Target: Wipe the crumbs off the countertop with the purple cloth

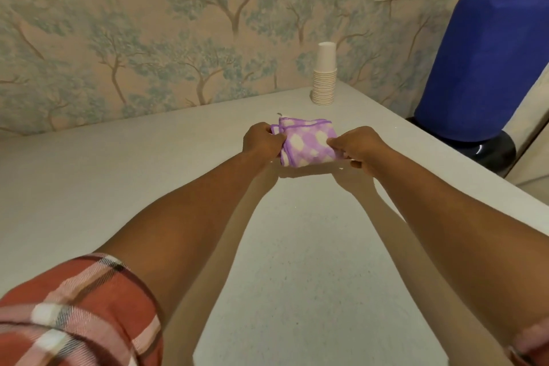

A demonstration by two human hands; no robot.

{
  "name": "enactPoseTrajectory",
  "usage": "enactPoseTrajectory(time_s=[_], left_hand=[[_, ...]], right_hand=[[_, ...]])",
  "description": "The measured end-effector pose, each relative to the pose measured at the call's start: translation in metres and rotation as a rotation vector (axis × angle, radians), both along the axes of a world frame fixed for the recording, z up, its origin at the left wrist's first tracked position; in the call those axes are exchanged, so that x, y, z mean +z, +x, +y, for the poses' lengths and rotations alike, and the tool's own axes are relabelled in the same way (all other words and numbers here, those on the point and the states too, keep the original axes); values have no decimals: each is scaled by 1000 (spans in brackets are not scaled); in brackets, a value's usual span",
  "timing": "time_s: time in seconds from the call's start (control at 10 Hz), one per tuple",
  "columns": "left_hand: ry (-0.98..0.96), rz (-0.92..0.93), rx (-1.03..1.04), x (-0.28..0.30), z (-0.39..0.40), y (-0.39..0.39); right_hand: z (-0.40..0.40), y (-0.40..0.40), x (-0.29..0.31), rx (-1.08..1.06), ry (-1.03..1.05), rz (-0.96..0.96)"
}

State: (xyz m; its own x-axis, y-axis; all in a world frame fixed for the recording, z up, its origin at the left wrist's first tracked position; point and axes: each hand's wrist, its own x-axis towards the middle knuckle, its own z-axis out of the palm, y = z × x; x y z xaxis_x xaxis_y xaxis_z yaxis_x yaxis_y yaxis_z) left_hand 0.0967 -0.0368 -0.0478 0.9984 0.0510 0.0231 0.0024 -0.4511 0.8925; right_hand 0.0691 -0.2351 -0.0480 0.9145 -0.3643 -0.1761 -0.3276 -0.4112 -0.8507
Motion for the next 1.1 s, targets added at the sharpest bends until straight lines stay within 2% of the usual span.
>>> enactPoseTrajectory(time_s=[0.1, 0.2, 0.3, 0.4, 0.5, 0.6, 0.7, 0.9, 1.1], left_hand=[[150, -11, 17, -17, -5, 1], [462, -292, -66, -36, -5, -7], [629, -532, -259, -45, -5, -15], [668, -531, -388, -45, -8, -15], [725, -405, -589, -40, -11, -13], [732, -362, -603, -32, -8, -18], [800, -434, -613, -21, 0, -28], [1026, -509, -430, 21, 48, -51], [1095, -619, -165, 82, 115, -85]], right_hand=[[-2, 13, -15, 15, -204, -1], [-4, 10, -26, 43, -395, 7], [-4, 5, -29, 73, -654, -190], [4, -2, -28, 256, -805, -375], [17, -12, -33, 464, -882, -275], [22, -22, -34, 436, -818, -265], [32, -30, -25, 429, -857, -324], [81, -51, 6, 482, -914, -391], [144, -75, 64, 475, -948, -579]])
